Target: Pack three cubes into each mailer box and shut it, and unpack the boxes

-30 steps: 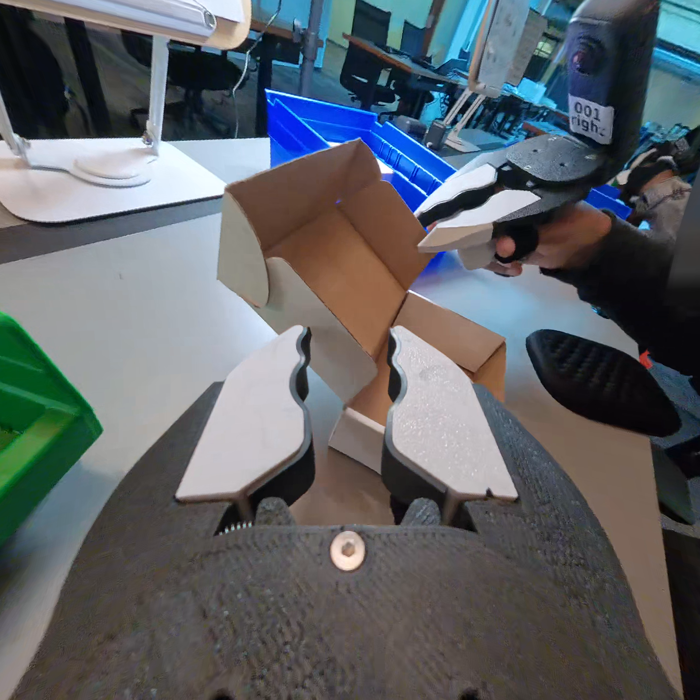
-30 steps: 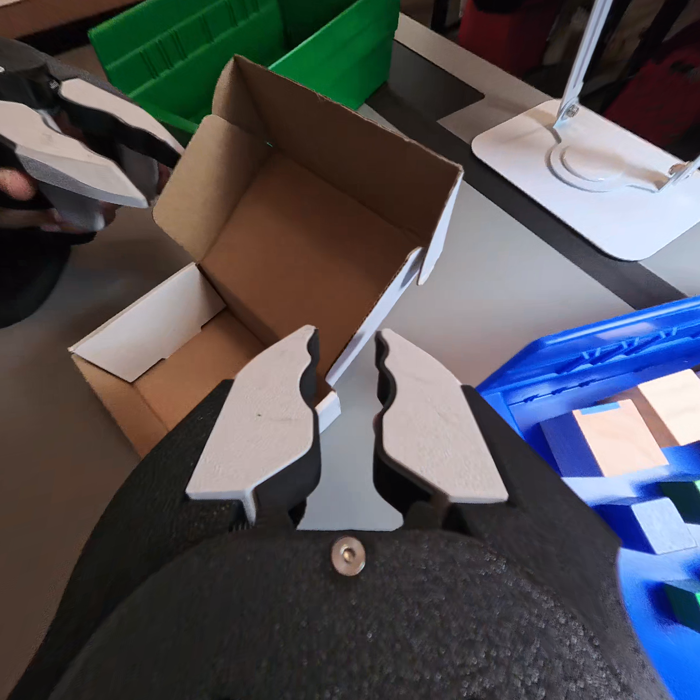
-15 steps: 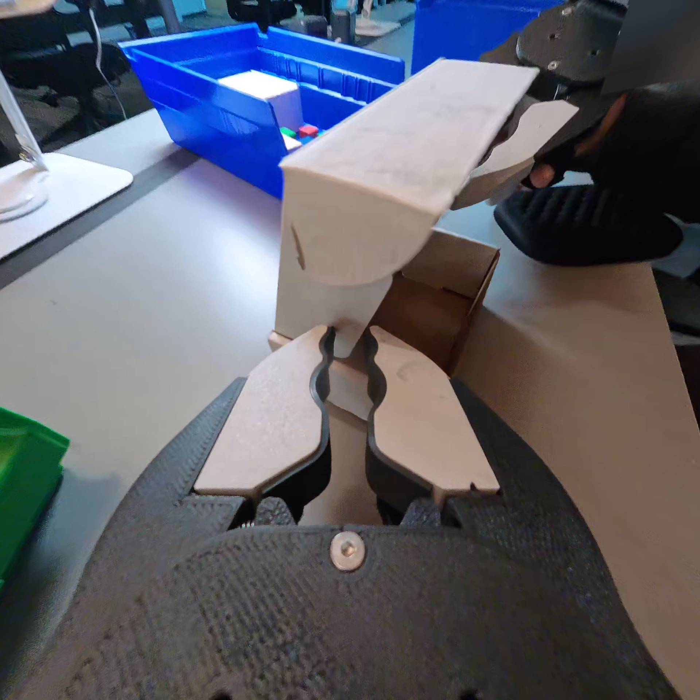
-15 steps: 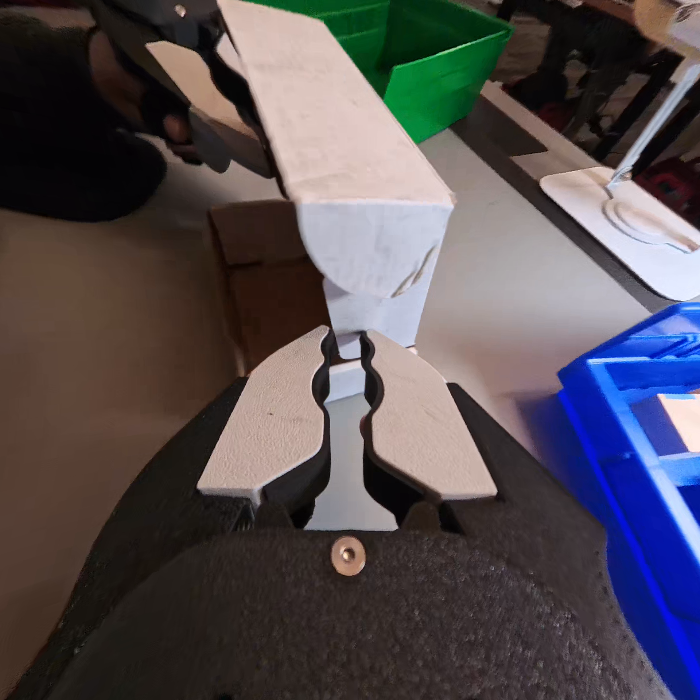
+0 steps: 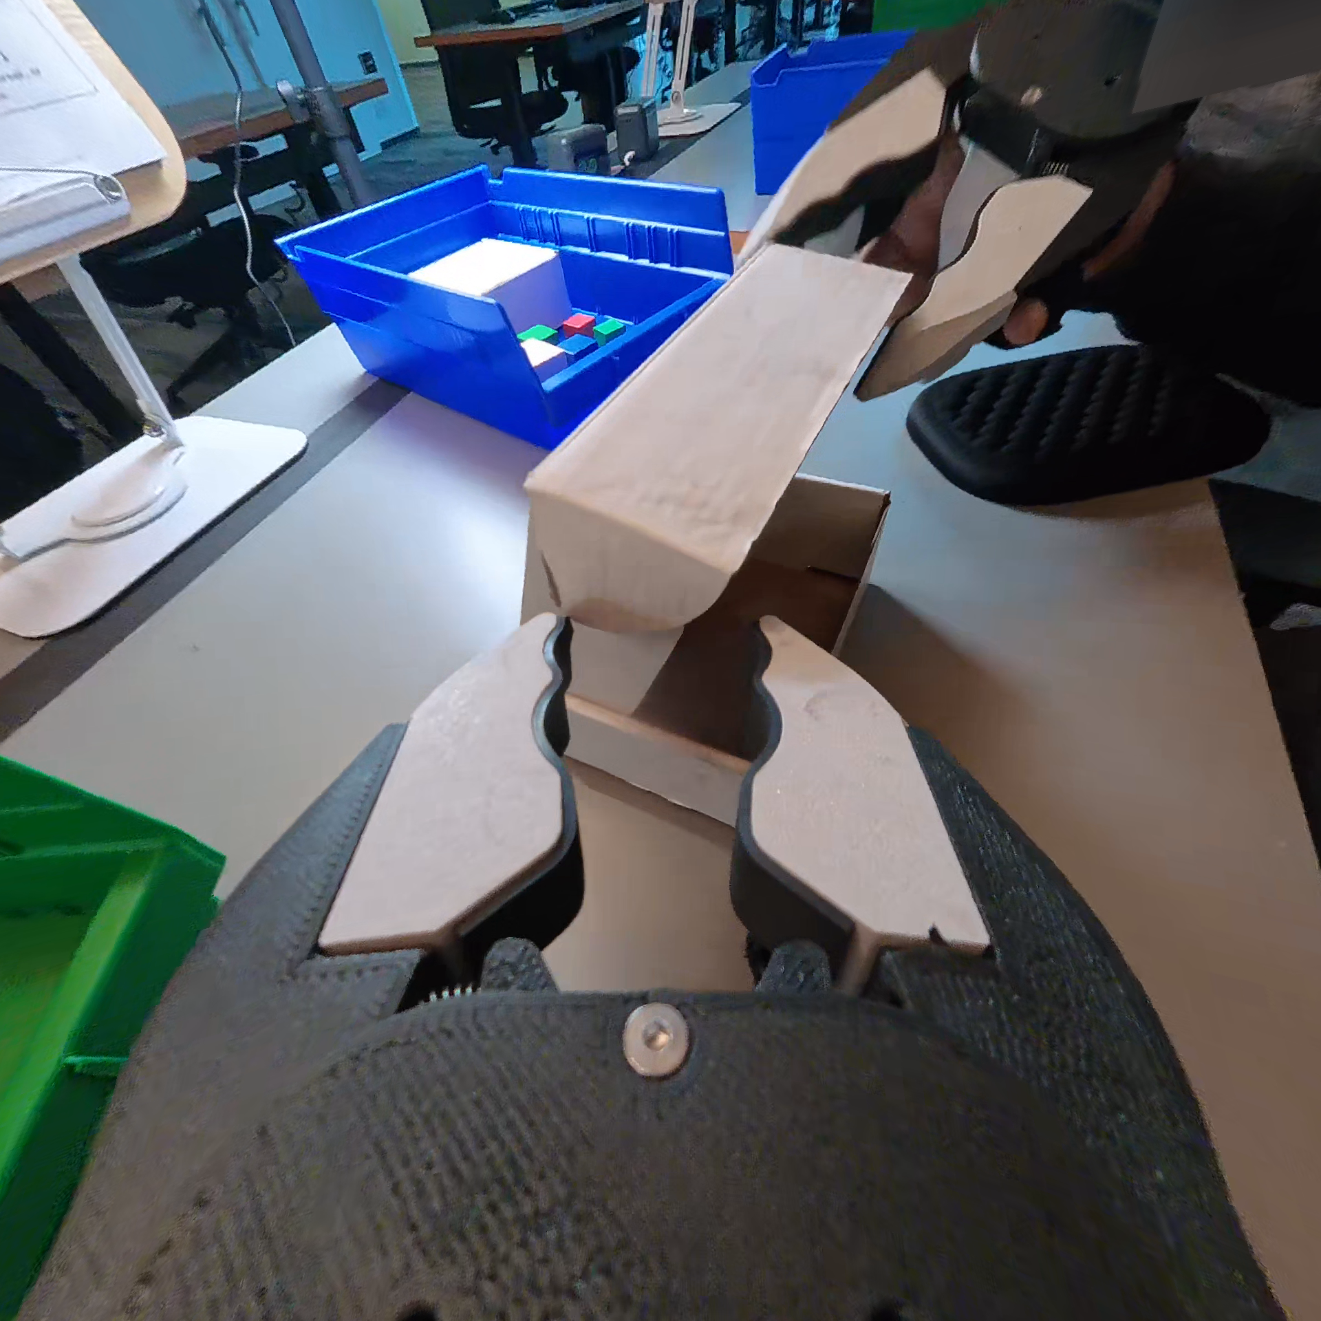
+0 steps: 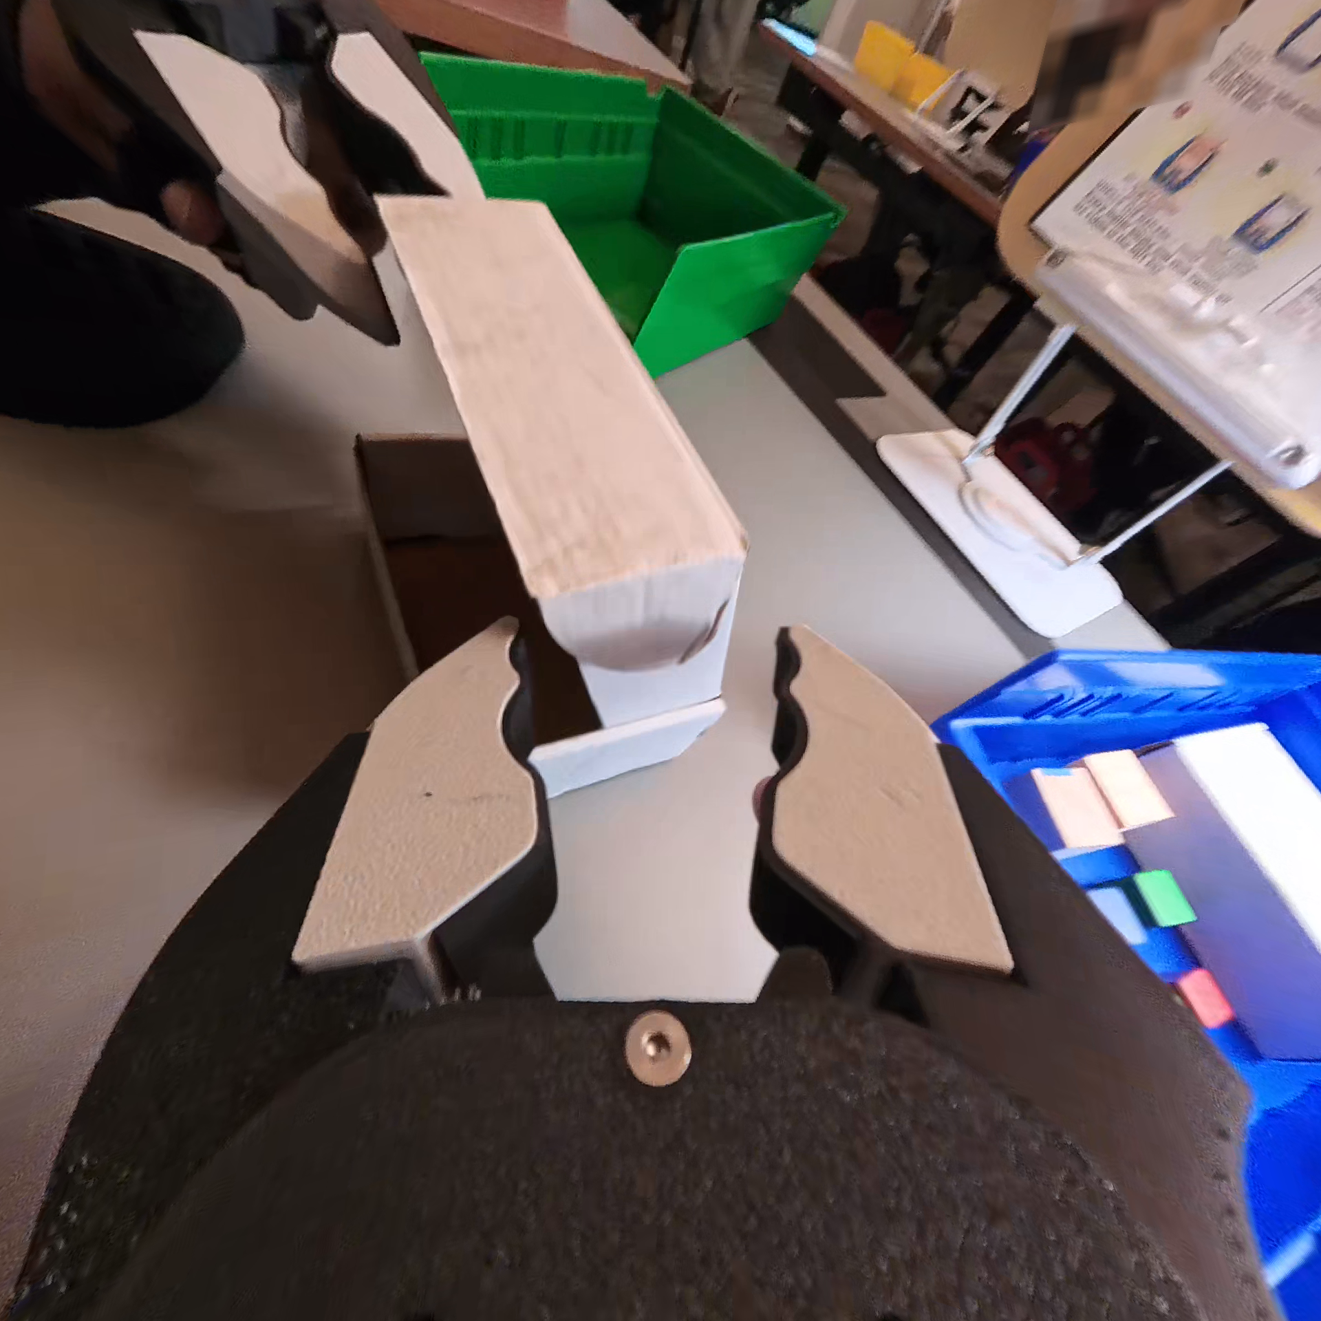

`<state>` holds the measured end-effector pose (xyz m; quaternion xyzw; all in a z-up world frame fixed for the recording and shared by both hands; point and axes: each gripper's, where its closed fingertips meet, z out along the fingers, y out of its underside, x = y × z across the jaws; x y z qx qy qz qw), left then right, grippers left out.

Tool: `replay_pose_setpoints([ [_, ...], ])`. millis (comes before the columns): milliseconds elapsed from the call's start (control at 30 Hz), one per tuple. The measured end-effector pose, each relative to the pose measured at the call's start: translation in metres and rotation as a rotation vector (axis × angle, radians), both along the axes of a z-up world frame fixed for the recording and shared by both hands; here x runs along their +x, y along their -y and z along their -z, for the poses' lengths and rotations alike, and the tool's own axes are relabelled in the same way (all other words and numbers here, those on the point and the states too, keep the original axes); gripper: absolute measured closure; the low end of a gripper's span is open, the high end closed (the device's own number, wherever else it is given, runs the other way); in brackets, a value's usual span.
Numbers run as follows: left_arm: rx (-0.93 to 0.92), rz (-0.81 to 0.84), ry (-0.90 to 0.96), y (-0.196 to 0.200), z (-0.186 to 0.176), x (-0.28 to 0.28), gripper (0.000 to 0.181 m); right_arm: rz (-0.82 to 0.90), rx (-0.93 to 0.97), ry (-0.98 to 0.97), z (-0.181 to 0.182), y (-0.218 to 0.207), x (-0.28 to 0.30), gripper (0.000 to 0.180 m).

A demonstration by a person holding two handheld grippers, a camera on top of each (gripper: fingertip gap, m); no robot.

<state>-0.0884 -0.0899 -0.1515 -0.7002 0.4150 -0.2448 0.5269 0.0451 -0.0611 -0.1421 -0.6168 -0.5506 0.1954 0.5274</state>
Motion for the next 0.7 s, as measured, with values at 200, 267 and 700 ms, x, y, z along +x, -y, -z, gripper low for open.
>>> replay_pose_setpoints([
  [200,0.027,-0.025,0.024,0.002,-0.008,-0.002,0.138,-0.041,0.114,0.034,-0.009,0.007,-0.012,0.116],
  [267,0.050,-0.038,0.007,0.004,-0.008,0.000,0.145,-0.044,0.154,0.079,-0.002,0.009,-0.013,0.125],
  [700,-0.181,-0.008,-0.187,0.053,0.044,0.007,0.151,-0.122,0.086,0.242,0.048,0.051,-0.003,0.124],
])
